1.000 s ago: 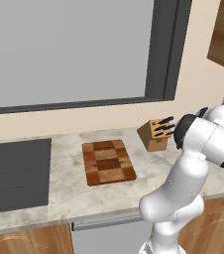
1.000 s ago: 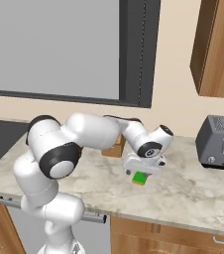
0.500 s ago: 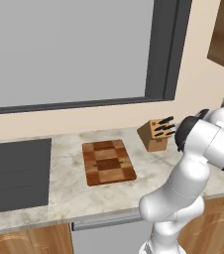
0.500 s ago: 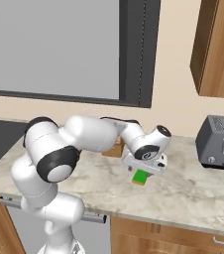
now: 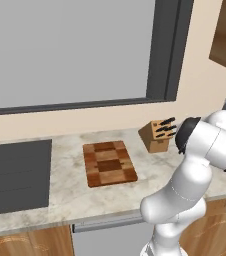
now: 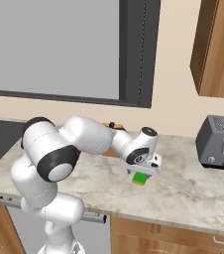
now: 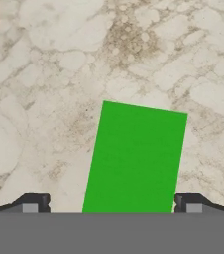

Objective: Pick up the sponge from the counter and clean the cutting board by briefly scrubbing or pressing down on the cutting board. Once finished, release the sponge.

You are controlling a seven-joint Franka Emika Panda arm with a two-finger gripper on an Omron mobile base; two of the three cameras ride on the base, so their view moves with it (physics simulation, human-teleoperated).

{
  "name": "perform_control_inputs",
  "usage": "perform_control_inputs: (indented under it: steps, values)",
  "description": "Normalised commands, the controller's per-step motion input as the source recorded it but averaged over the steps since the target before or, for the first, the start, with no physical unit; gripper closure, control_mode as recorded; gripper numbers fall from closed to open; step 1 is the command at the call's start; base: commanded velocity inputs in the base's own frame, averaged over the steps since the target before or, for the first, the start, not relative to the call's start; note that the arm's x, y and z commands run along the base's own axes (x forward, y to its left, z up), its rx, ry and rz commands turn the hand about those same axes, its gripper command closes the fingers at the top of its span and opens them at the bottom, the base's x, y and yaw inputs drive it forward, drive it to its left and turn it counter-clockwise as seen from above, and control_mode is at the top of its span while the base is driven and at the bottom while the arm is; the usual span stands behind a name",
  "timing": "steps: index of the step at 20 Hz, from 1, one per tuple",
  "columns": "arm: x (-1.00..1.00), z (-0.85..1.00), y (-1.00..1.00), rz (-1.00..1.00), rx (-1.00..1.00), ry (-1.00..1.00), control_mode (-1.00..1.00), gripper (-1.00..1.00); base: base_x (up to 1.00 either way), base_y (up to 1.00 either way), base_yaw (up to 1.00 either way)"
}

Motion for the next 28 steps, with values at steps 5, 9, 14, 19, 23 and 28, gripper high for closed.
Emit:
perform_control_inputs:
  steps: [5,9,14,19,23,28]
  values:
    - [0.00,-0.15,0.00,0.00,-0.01,0.04,-1.00,-1.00,0.00,0.00,0.00]
    - [0.00,-0.02,-0.01,-0.02,-0.01,0.00,-1.00,-1.00,0.00,0.00,0.00]
    - [0.00,0.00,0.00,-0.07,-0.02,0.00,-1.00,-1.00,0.00,0.00,0.00]
    - [0.00,0.00,0.00,-0.09,-0.02,0.00,-1.00,-1.00,0.00,0.00,0.00]
    - [0.00,0.00,0.00,-0.10,-0.01,0.00,-1.00,-1.00,0.00,0.00,0.00]
    - [0.00,0.00,-0.04,-0.11,0.00,0.00,-1.00,-1.00,0.00,0.00,0.00]
